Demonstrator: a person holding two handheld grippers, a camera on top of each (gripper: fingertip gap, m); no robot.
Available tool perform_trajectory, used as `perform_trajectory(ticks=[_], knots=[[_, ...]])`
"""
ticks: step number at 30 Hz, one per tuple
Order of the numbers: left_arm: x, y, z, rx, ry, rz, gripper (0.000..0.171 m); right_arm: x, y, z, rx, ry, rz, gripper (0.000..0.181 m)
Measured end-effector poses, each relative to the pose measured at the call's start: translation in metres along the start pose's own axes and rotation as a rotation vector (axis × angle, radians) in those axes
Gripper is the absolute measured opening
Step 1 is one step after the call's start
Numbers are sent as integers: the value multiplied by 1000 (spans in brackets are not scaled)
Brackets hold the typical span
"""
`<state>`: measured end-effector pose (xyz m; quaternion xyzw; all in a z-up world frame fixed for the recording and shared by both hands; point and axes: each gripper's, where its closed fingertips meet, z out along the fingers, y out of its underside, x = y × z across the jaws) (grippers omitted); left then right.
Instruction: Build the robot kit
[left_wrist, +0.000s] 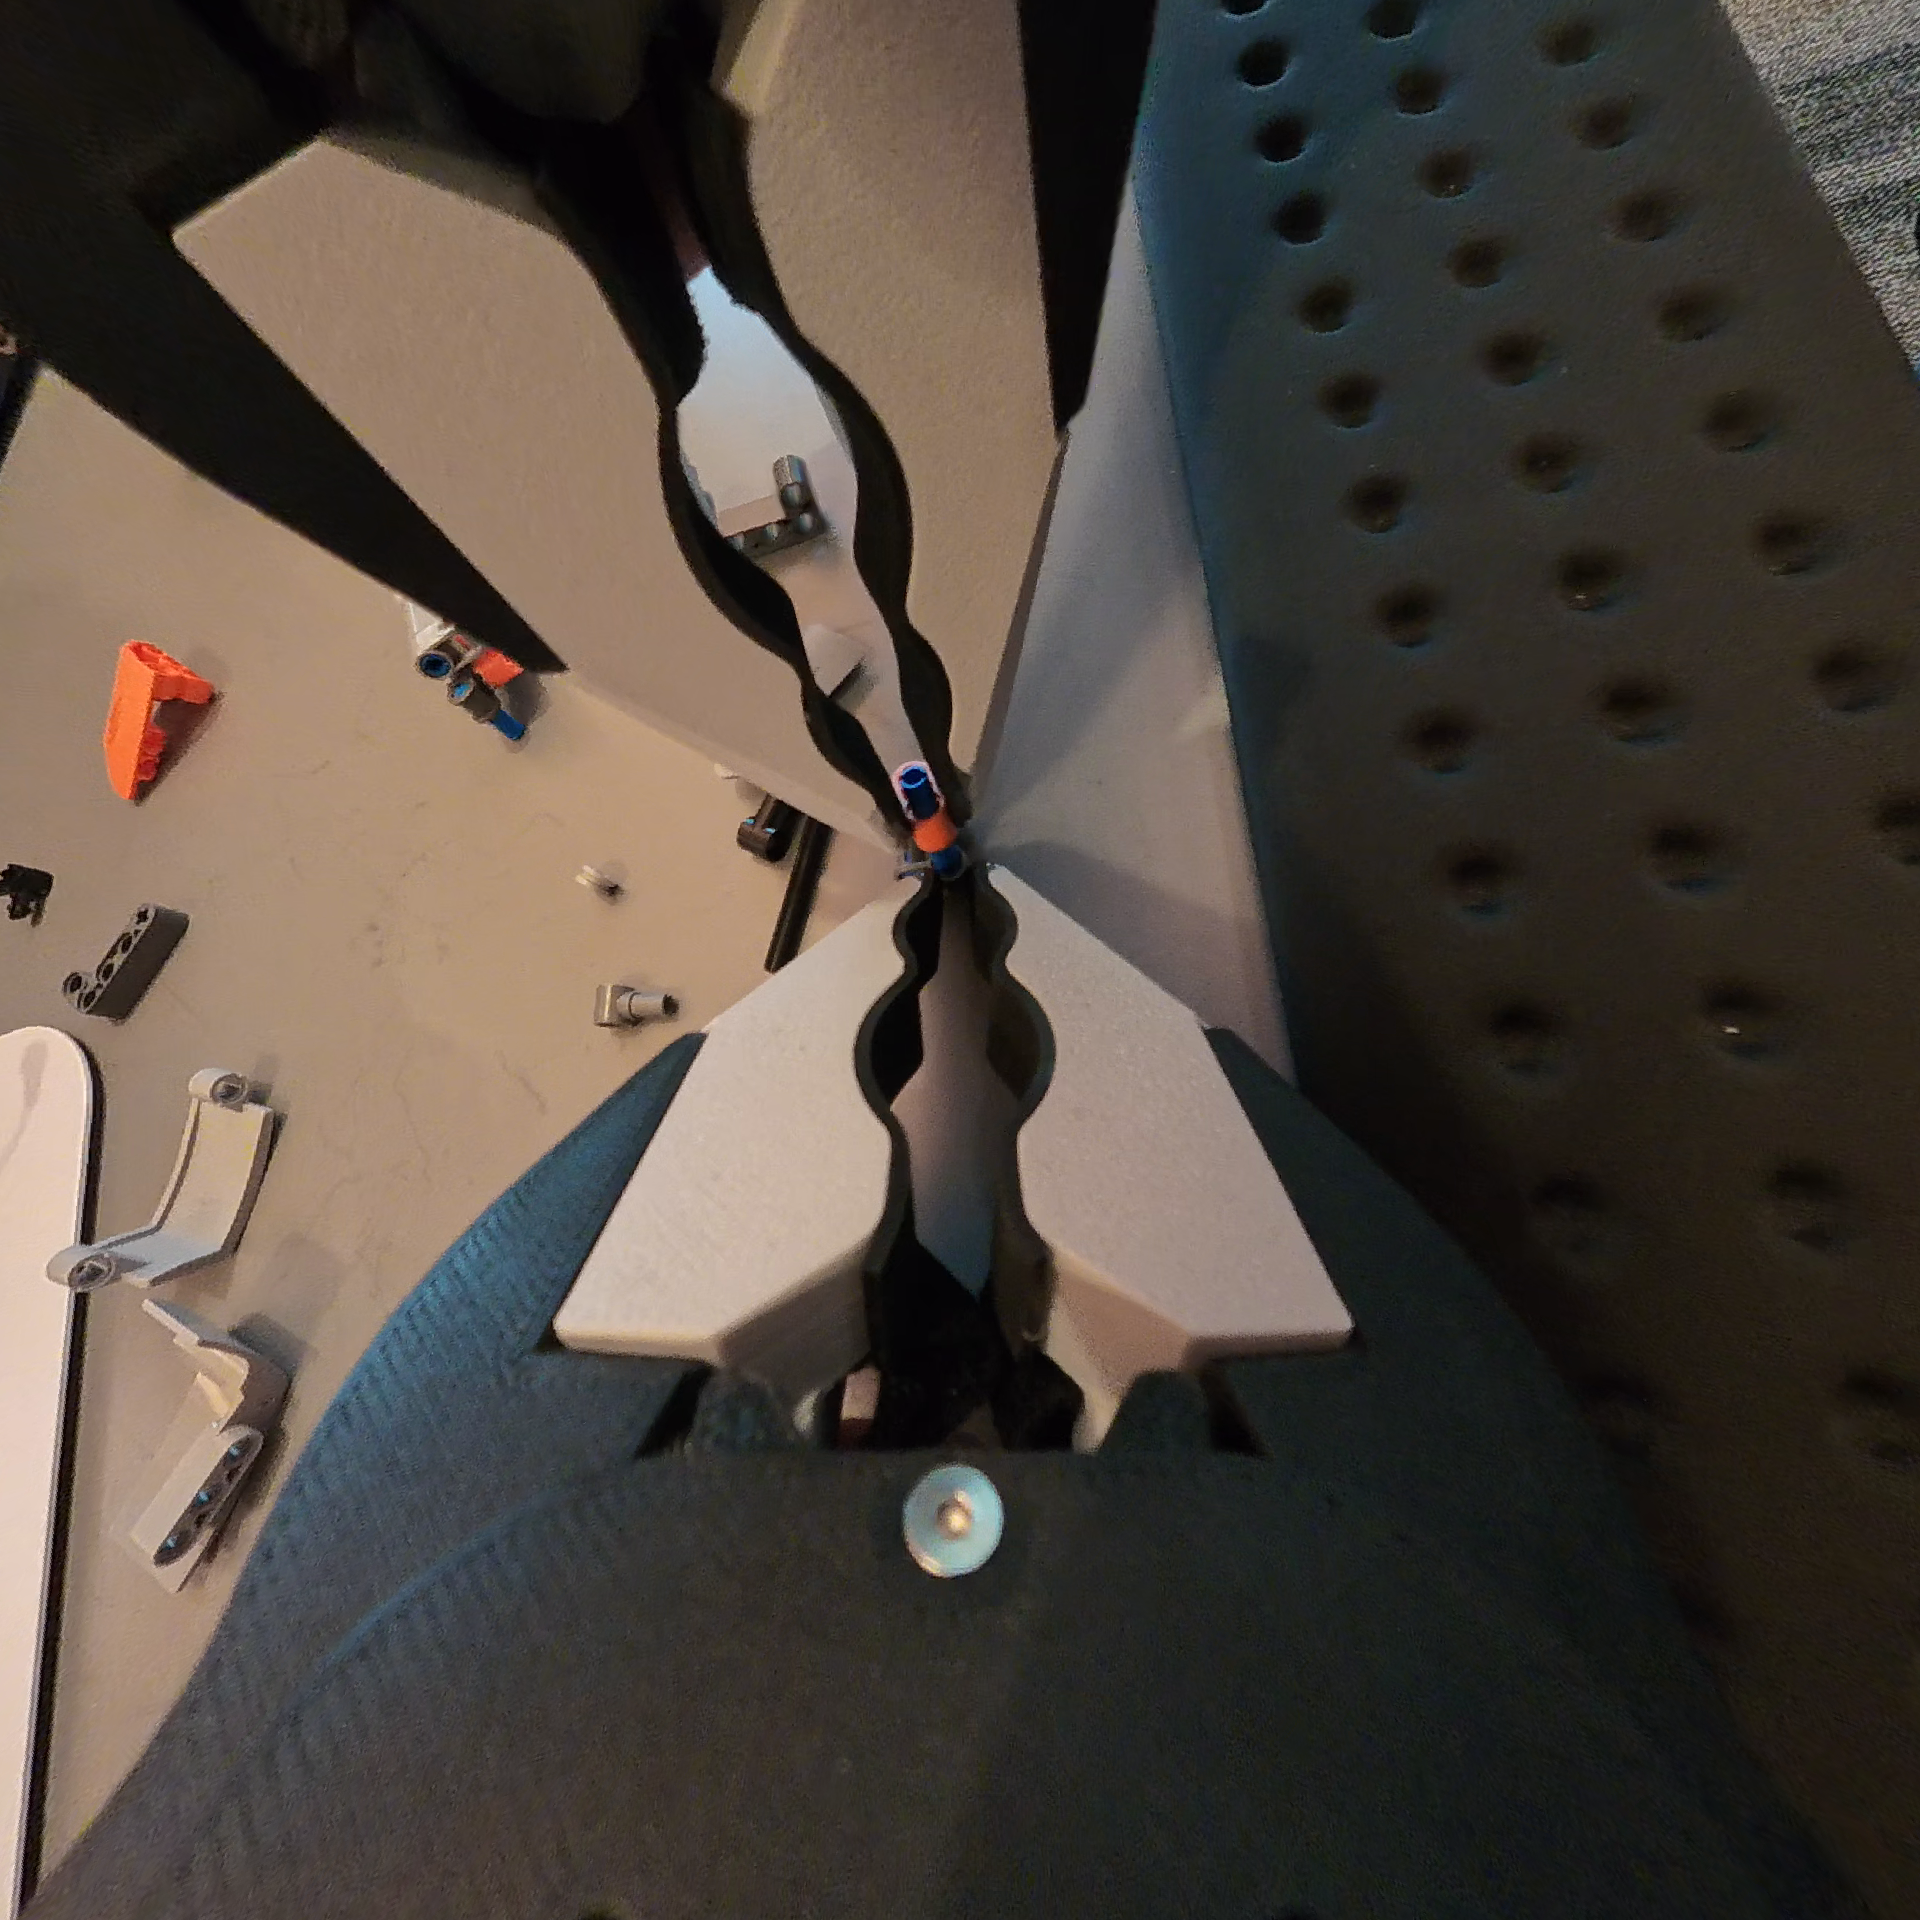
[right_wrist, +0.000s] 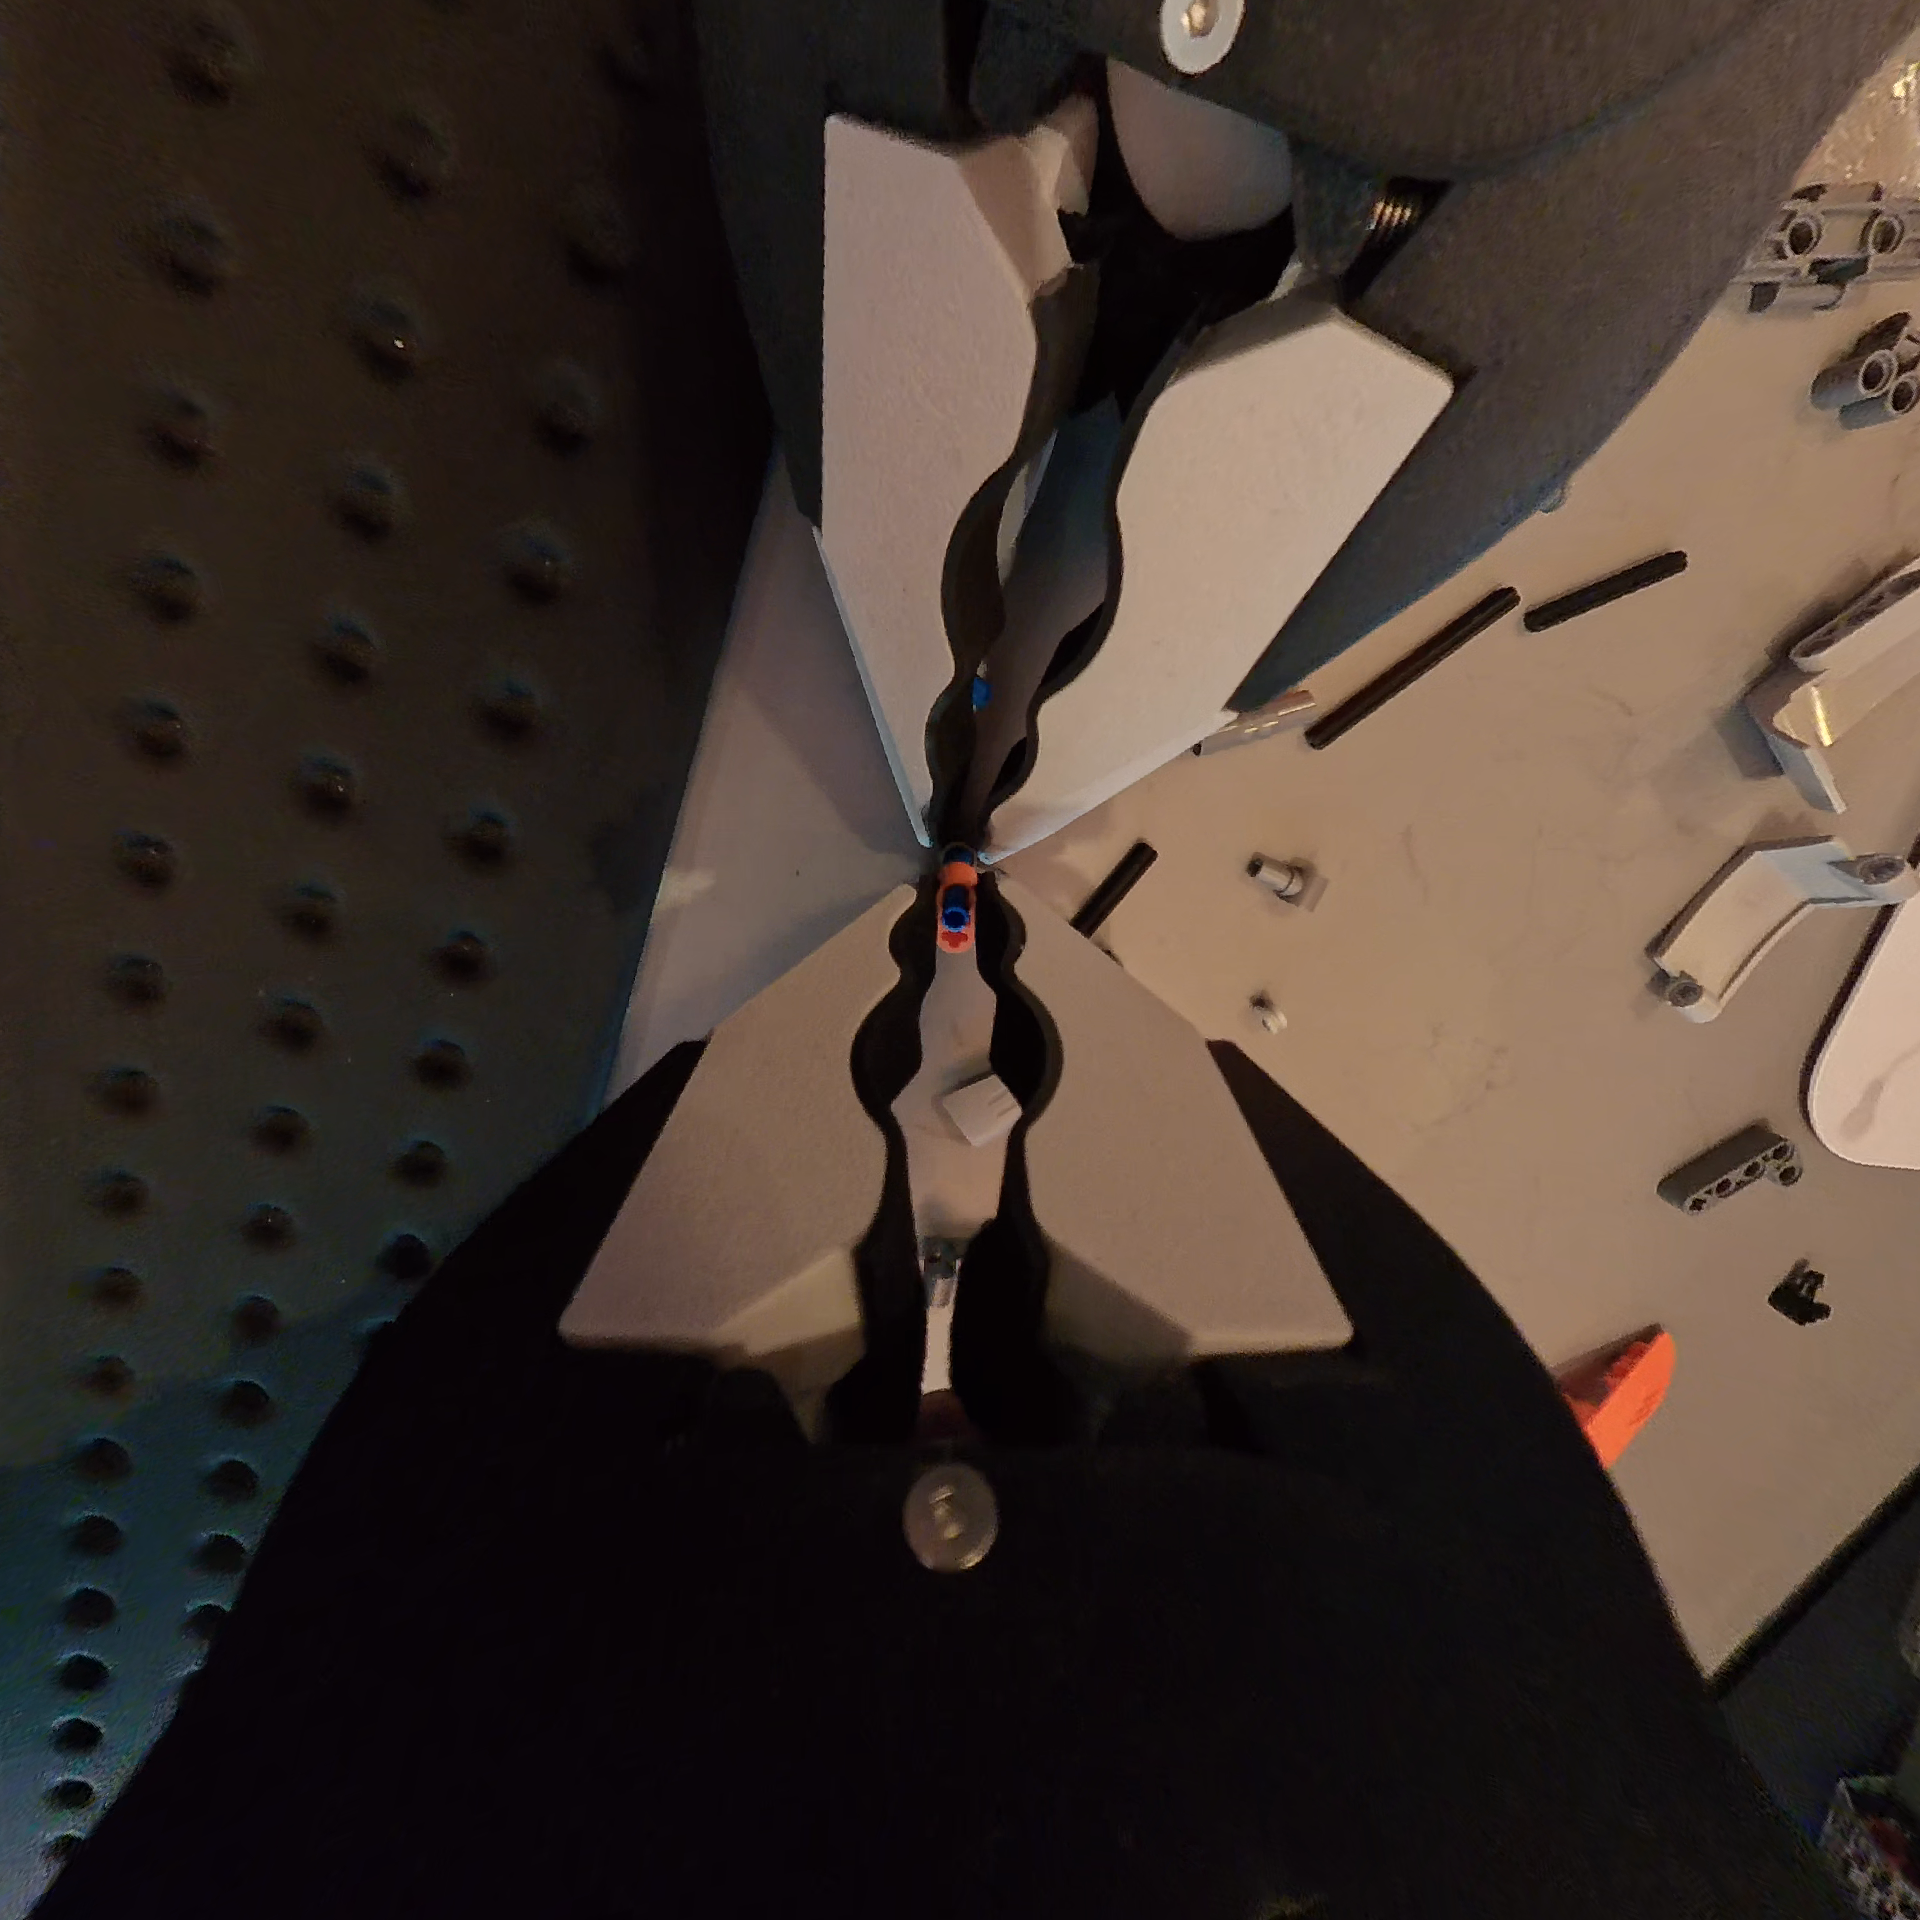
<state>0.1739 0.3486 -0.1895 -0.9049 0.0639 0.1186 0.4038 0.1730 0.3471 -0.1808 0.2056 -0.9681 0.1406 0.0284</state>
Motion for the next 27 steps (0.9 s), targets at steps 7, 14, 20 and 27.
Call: perform_trajectory(ticks=[7,14,20,27], knots=[[2,0,1,0,9,5,3,-2,-2,4,25,-42,-12,5],[1,0,1,1,14,-4,3,-1,-3,4,102,-57,66,5],[-8,-2,-3,17,-38,-23,11,4,-6,-5,267,22,159,5],[-26,-34,-25,204,-106,-97,14,16,-24,-57,676,85,276,5]])
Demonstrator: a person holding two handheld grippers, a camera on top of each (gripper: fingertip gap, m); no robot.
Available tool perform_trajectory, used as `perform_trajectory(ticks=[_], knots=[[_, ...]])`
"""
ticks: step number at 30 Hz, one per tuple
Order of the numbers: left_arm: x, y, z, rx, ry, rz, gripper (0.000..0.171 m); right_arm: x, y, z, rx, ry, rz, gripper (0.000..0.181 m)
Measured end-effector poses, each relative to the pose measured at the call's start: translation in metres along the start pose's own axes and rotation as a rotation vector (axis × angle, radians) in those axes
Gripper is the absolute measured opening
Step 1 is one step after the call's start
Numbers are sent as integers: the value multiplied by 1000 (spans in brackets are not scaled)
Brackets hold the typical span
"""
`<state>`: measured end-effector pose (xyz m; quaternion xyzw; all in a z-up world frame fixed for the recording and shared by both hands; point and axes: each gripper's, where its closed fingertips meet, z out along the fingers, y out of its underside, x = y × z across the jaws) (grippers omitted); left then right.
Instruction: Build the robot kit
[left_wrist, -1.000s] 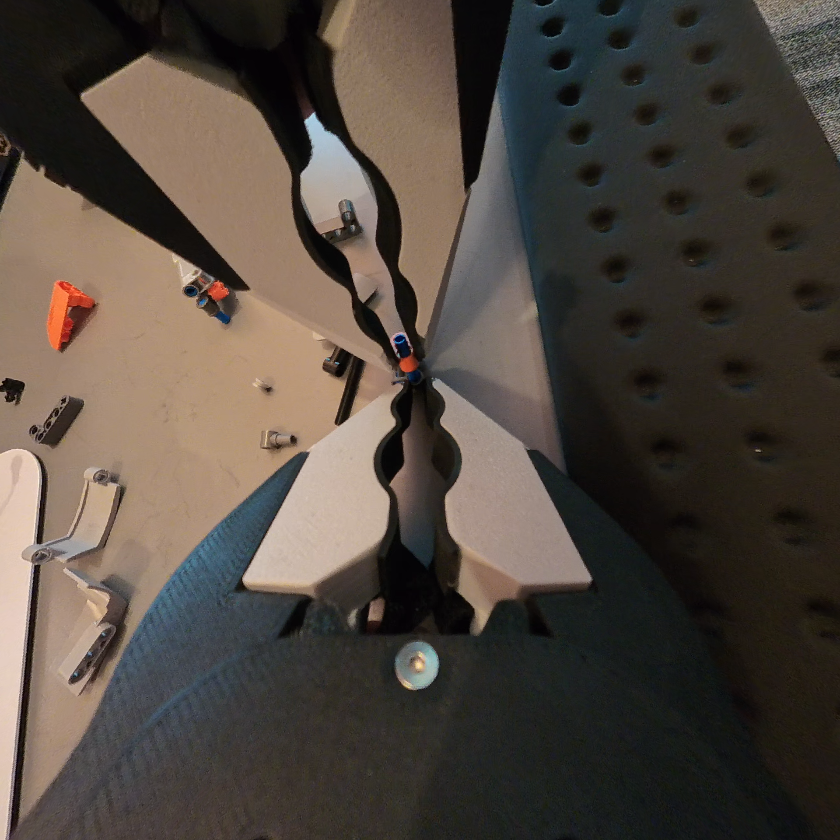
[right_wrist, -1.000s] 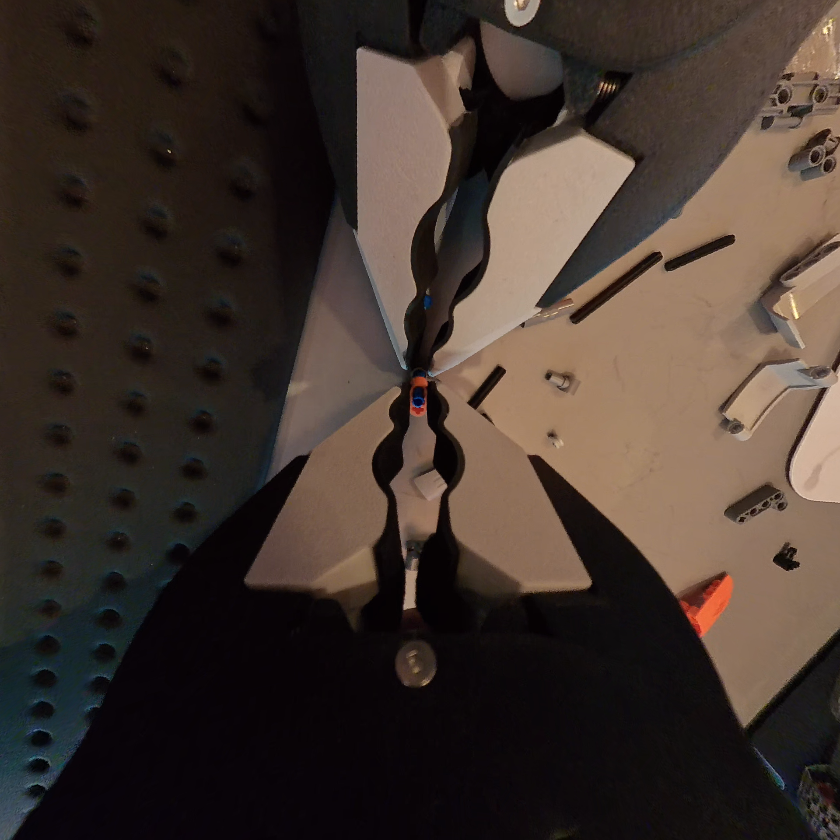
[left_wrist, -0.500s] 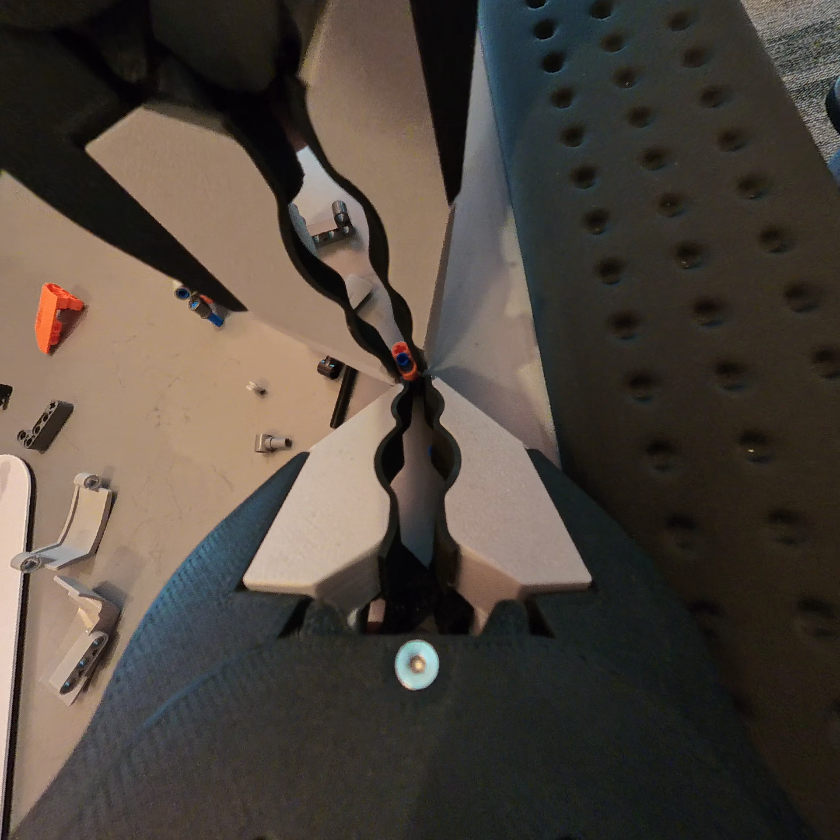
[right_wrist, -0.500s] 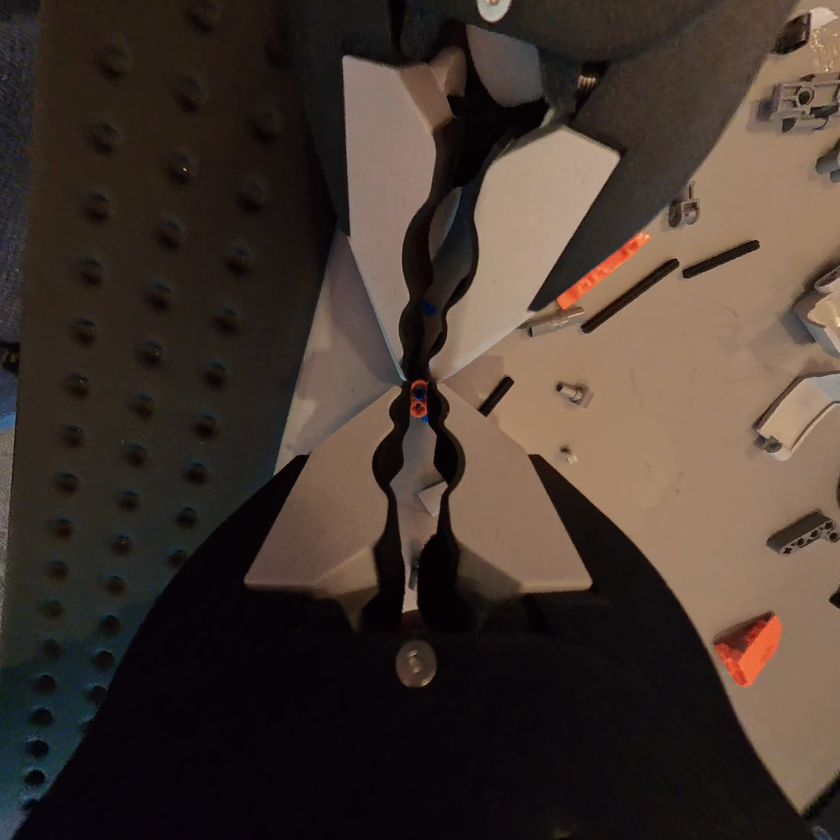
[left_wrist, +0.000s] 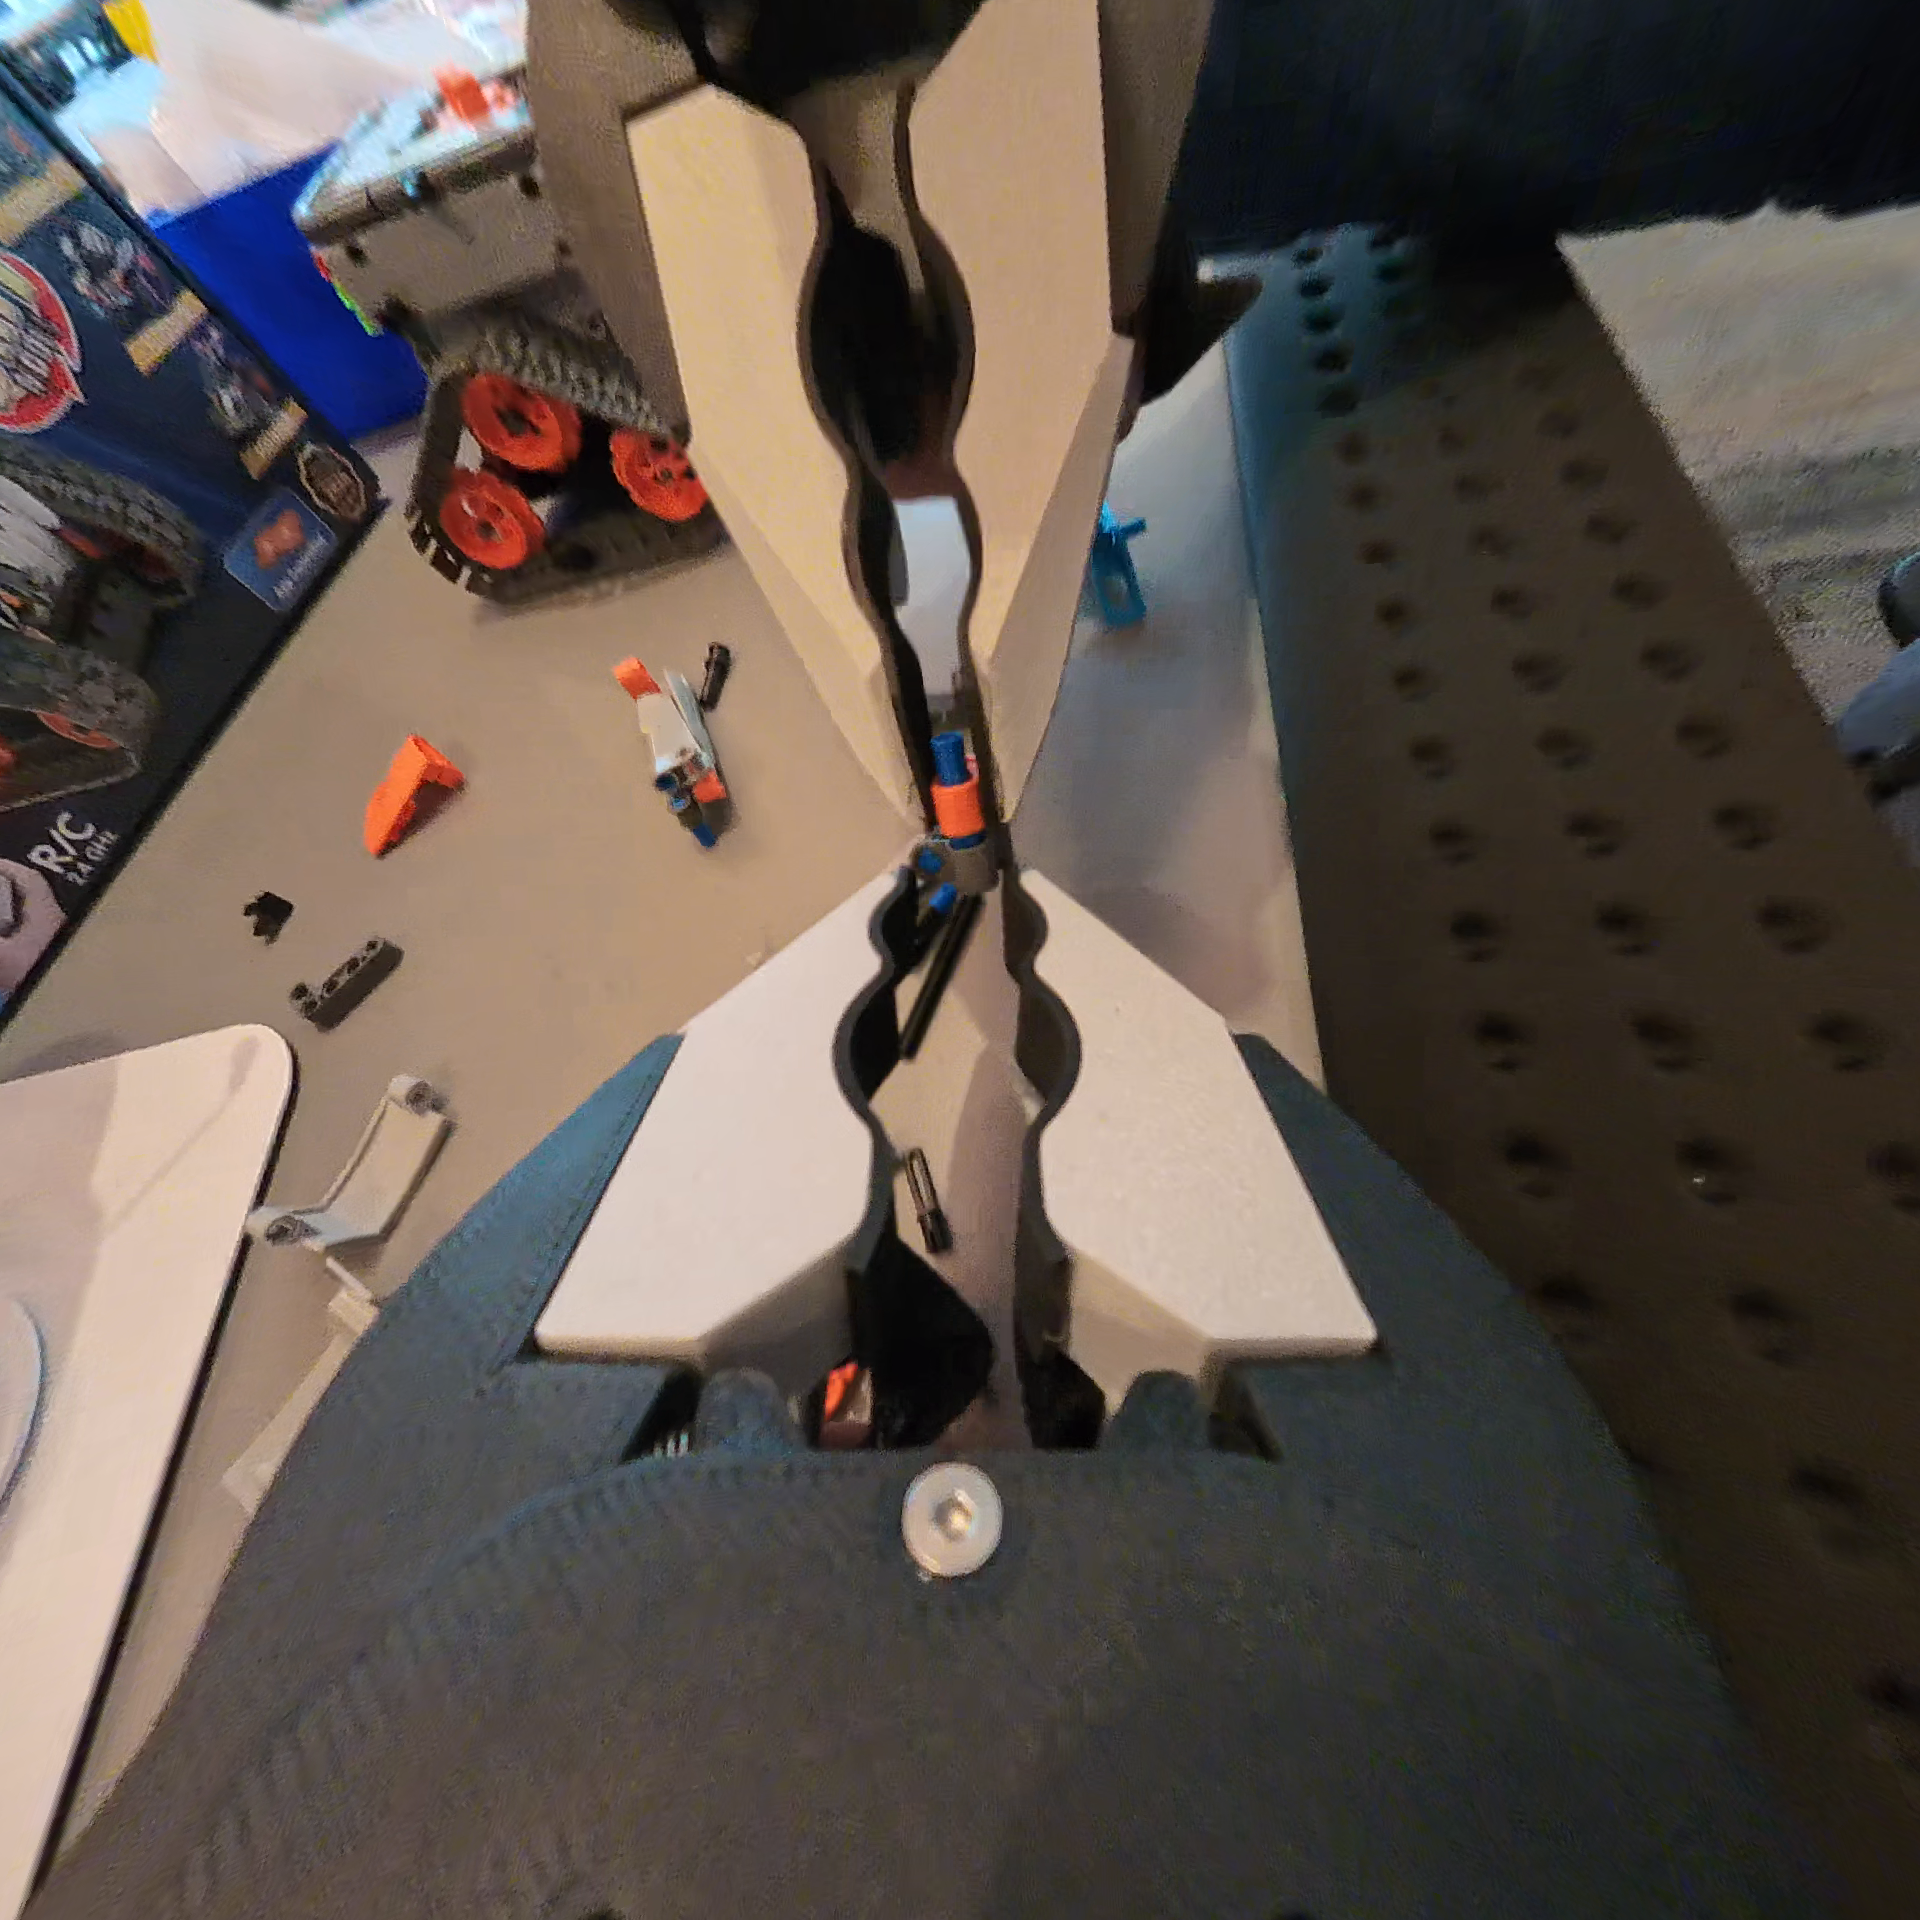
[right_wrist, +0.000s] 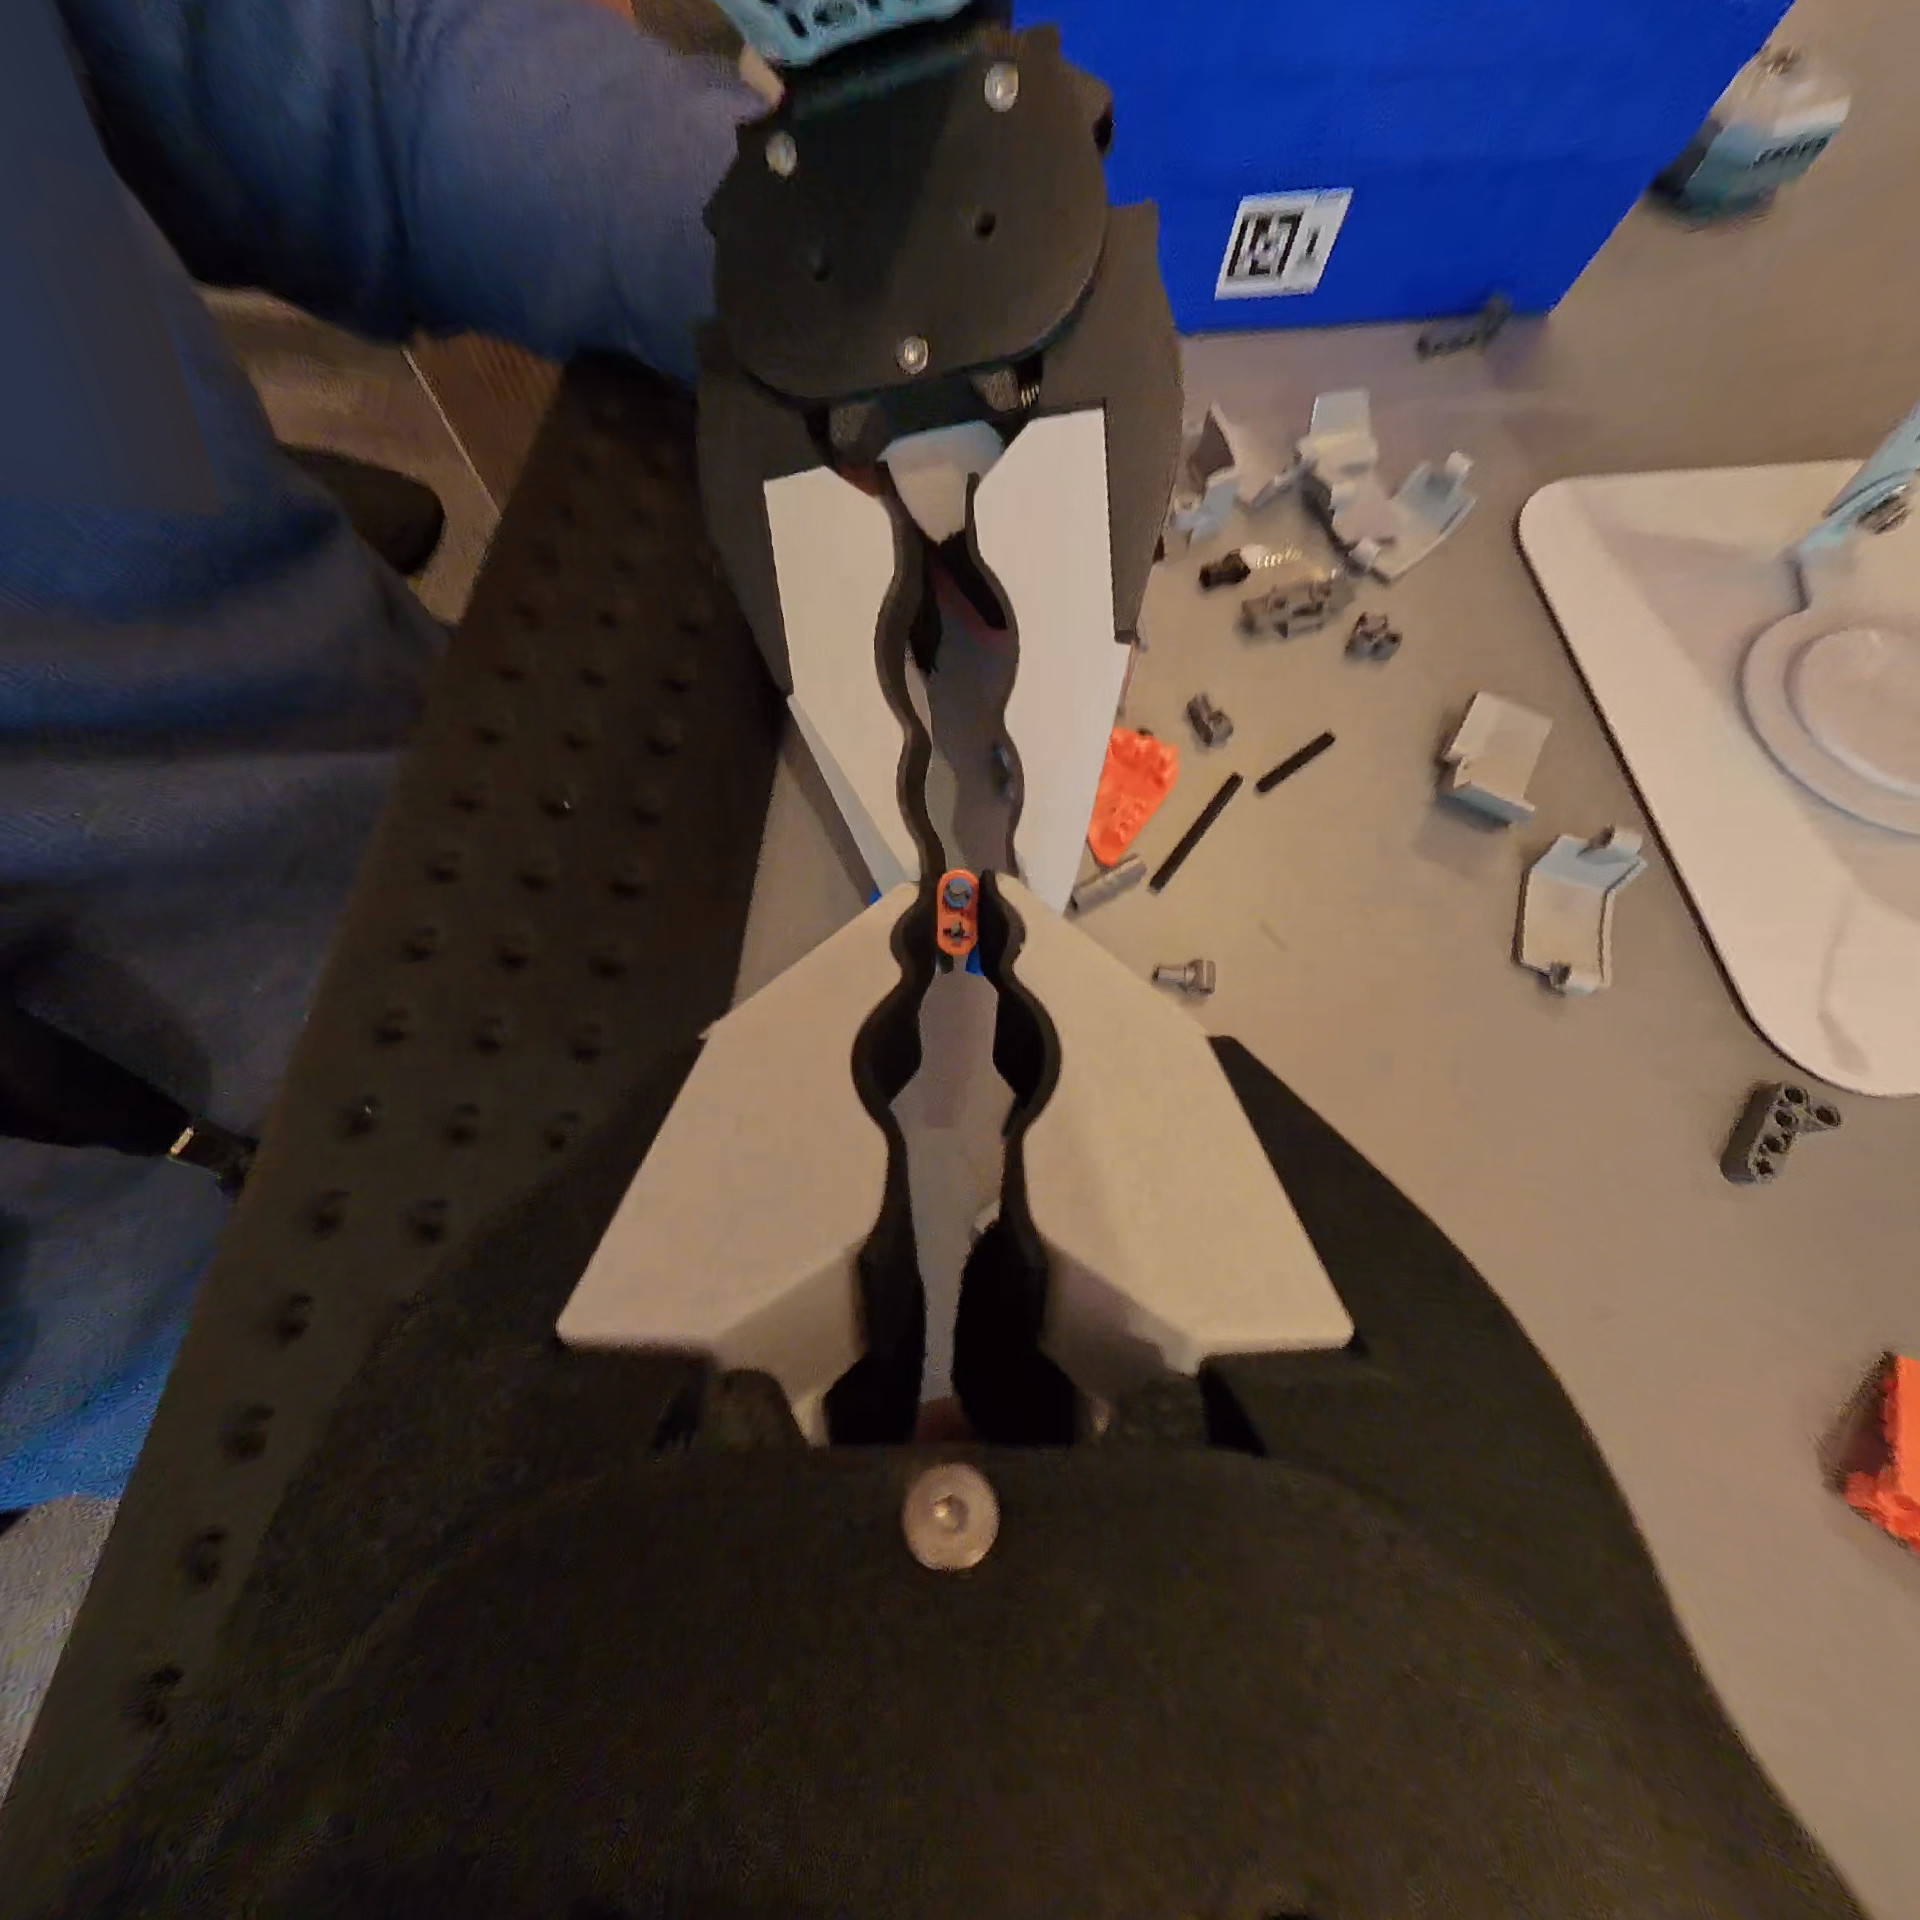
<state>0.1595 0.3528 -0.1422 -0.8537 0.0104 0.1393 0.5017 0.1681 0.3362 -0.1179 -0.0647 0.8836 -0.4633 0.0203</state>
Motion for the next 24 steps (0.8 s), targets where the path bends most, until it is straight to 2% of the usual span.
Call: perform_trajectory(ticks=[4,6,9,24], knots=[[-1,-10,-5,52,-4,0,10,-2,-11,-6,99,-20,21,5],[0,-8,-4,26,-20,36,8,-3,-9,-6,103,-23,24,5],[-1,-2,-3,-18,-50,70,1,1,-6,-2,73,18,28,5],[-17,17,4,-223,-250,225,0,14,10,8,-51,157,23,5]])
